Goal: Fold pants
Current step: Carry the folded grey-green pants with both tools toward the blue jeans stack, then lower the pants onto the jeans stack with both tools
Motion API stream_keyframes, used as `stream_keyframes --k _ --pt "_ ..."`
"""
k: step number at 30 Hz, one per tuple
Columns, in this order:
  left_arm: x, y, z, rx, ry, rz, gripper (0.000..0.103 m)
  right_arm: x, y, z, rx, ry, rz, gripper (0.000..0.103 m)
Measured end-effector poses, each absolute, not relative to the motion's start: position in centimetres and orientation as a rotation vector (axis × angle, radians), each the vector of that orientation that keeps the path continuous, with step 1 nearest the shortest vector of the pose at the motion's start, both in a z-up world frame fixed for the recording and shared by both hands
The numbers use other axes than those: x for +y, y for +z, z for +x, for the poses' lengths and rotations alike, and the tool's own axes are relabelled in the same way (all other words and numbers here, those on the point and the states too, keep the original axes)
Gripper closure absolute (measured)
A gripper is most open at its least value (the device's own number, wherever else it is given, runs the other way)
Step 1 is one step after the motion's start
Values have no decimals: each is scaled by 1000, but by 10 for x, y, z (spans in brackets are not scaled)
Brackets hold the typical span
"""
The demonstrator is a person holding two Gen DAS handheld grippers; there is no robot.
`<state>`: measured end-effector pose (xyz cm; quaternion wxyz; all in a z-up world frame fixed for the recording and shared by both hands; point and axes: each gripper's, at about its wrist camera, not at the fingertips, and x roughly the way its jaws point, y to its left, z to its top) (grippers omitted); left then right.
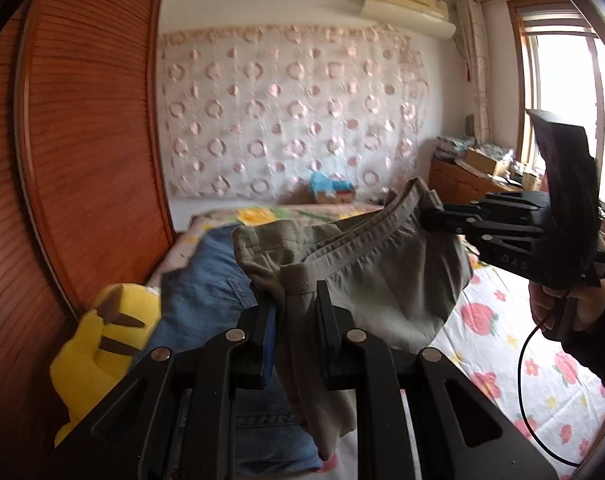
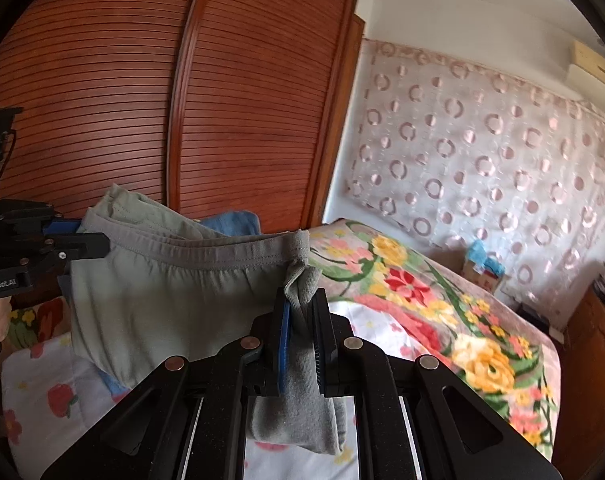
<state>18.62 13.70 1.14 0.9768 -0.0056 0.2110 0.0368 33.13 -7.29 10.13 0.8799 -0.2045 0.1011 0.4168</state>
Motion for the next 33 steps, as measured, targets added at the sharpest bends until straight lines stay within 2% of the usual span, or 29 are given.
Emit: stream_keyframes --k 25,27,33 --pt "167 -21 165 404 297 -110 85 28 101 390 188 1015 -562 93" --pt "166 -21 164 396 325 -90 80 27 99 388 173 1025 -554 93" --pt "169 -31 161 419 324 -97 80 31 96 390 172 1040 -537 93"
